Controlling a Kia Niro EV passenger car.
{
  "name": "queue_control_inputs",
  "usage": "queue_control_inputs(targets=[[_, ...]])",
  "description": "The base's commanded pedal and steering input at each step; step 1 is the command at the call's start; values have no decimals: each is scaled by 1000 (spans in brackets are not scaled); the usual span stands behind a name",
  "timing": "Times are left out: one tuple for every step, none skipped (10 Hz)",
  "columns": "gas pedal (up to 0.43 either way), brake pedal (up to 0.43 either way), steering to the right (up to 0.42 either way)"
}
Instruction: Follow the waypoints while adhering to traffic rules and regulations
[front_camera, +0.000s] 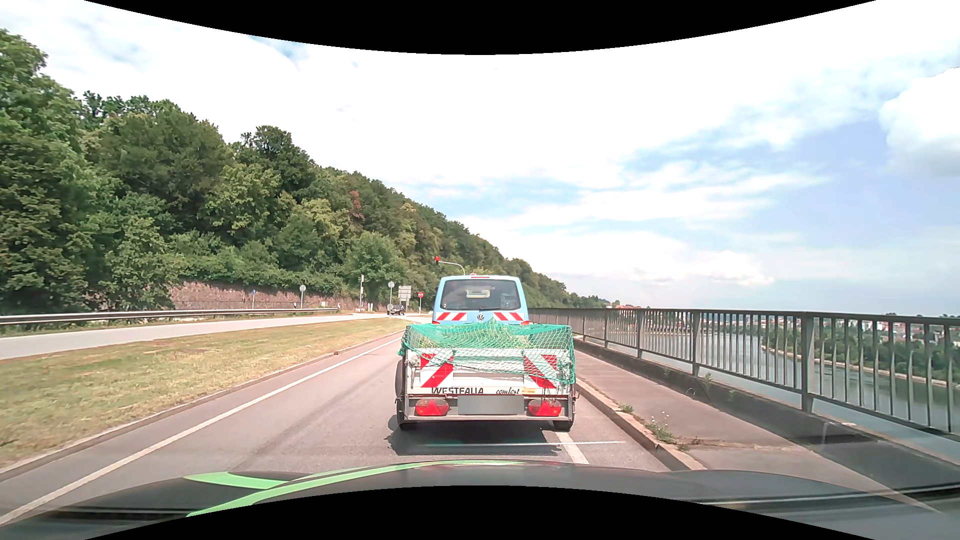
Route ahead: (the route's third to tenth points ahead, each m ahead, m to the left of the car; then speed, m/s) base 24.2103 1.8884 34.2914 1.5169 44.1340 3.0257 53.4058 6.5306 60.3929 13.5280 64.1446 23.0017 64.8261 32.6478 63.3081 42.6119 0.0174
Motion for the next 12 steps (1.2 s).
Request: queue_control_inputs(targets=[[0, 256, -3], [0, 256, -3], [0, 256, -3], [0, 256, -3], [0, 262, -3], [0, 274, -3], [0, 274, -3], [0, 274, -3], [0, 280, -3], [0, 274, -3], [0, 274, -3], [0, 274, -3]])
